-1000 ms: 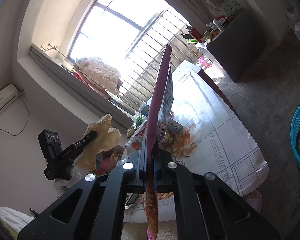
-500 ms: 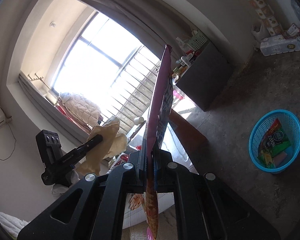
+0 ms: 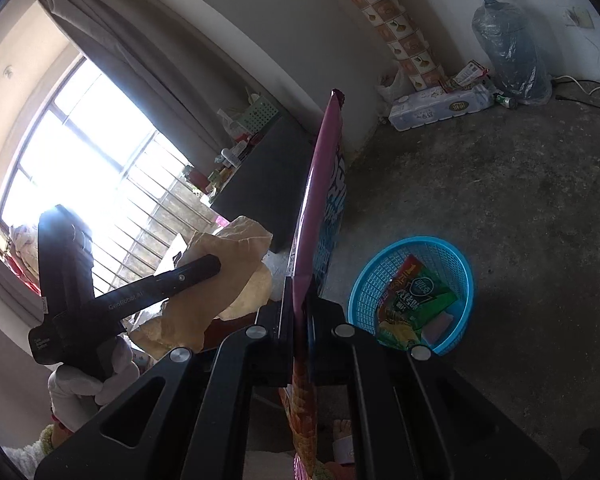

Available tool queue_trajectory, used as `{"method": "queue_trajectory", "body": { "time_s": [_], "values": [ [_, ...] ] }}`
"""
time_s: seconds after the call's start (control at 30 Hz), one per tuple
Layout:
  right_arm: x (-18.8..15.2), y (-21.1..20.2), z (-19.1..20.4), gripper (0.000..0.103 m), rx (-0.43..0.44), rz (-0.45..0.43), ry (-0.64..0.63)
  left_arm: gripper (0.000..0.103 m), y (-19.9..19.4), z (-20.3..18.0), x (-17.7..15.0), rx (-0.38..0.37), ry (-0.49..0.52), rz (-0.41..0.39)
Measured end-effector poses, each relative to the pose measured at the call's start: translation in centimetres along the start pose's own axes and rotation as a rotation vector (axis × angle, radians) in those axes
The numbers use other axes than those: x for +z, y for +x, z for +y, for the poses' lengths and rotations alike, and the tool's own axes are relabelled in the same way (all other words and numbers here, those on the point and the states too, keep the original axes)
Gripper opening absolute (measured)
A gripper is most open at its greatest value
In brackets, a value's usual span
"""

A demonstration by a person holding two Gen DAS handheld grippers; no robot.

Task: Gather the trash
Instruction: 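Carry the pink bag with the right tool while the left tool carries the beige paper to the basket, then open the right tool over the basket while the left tool releases the beige paper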

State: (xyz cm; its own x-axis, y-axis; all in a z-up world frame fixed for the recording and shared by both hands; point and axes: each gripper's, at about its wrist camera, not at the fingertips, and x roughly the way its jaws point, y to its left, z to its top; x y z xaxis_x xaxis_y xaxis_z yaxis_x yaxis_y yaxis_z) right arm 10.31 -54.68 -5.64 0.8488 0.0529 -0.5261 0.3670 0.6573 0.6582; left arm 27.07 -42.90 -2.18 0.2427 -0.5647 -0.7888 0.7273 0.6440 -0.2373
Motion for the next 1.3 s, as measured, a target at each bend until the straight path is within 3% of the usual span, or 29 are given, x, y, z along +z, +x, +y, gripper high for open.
{"method": "queue_trajectory", "body": {
  "time_s": [0.3, 0.37, 0.43, 0.47, 0.53, 0.57, 0.87, 1.1, 1.3],
  "values": [
    [0.1, 8.3, -5.4, 0.005, -0.137, 0.067, 0.106, 0.005, 13.8, 1.1, 1.0, 0.018, -0.052, 0.187],
    [0.1, 10.4, -6.7, 0.006, -0.162, 0.080, 0.140, 0.017, 16.1, 2.1, 0.9, 0.017, -0.094, 0.227],
    [-0.3, 13.0, -8.4, 0.009, -0.176, 0.105, 0.181, 0.056, 18.0, 3.0, 0.8, 0.042, -0.138, 0.243],
    [-0.6, 14.4, -9.3, 0.011, -0.179, 0.123, 0.203, 0.060, 18.7, 3.5, 0.8, 0.054, -0.154, 0.241],
    [-1.3, 16.9, -11.2, 0.028, -0.213, 0.168, 0.242, 0.062, 19.4, 4.2, 0.7, 0.075, -0.173, 0.250],
    [-1.8, 17.7, -11.9, 0.028, -0.227, 0.182, 0.261, 0.062, 19.6, 4.5, 0.6, 0.079, -0.187, 0.258],
    [-3.6, 17.0, -14.3, 0.030, -0.239, 0.178, 0.313, 0.064, 13.9, 5.3, 1.3, 0.036, -0.203, 0.148],
    [-4.9, 13.1, -13.8, 0.030, -0.216, 0.167, 0.306, 0.064, 5.9, 4.3, 1.4, -0.035, -0.169, 0.029],
    [-5.9, 10.4, -10.8, 0.030, -0.164, 0.180, 0.234, 0.064, -3.2, 4.6, -0.8, -0.068, -0.158, -0.088]
  ]
}}
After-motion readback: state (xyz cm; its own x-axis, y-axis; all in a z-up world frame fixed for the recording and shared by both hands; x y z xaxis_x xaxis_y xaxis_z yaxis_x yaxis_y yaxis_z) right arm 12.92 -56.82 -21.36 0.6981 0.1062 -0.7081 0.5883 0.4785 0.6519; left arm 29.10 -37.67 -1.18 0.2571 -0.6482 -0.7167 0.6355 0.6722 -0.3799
